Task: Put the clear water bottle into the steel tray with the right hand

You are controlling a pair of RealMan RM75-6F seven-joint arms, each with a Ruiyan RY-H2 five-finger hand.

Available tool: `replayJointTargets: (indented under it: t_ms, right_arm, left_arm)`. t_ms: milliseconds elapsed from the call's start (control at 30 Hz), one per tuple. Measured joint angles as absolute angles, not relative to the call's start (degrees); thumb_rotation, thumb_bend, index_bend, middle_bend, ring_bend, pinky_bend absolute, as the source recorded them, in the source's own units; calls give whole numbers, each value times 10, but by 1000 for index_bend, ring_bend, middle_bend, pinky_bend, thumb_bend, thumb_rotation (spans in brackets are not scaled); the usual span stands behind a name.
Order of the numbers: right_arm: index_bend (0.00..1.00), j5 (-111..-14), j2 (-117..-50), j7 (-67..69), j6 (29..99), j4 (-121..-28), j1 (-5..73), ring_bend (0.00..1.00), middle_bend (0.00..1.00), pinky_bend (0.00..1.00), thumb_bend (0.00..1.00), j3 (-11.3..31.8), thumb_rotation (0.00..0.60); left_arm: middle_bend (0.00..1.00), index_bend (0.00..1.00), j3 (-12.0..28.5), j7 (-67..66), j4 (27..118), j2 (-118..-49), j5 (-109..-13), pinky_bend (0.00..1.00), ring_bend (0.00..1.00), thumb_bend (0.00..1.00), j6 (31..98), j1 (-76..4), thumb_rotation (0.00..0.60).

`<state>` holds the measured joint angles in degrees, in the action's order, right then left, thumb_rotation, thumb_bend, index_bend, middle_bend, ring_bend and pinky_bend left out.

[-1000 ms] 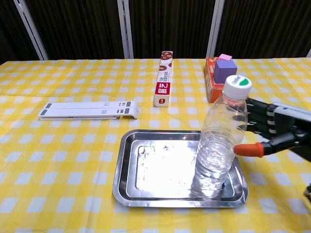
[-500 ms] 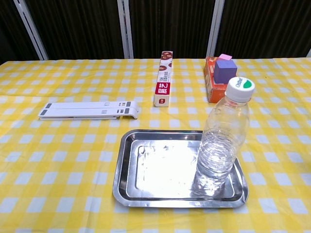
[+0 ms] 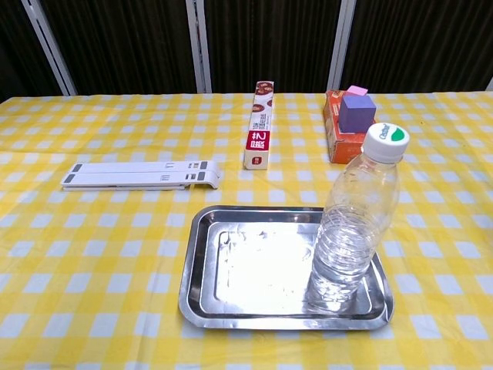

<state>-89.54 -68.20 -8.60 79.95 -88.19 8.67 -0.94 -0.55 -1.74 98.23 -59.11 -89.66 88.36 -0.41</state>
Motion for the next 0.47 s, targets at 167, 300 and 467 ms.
replayJointTargets:
  t_ms: [167, 300, 467]
  right_arm:
    - [115, -848, -729, -175, 860, -859, 50, 0, 15, 0, 205, 22, 600]
    - [125, -838, -725, -177, 865, -868, 41, 0, 14, 0, 204, 28, 600]
    - [133, -834, -716, -164, 853, -887, 39, 0, 15, 0, 204, 23, 600]
  left_arm:
    - [0, 159, -5, -21, 982, -592, -897, 0, 0, 203, 885, -4, 600]
    - [0, 159, -6, -26, 982, -594, -897, 0, 0, 203, 883, -5, 600]
    - [0, 159, -4, -27, 980, -595, -891, 0, 0, 203, 878, -7, 600]
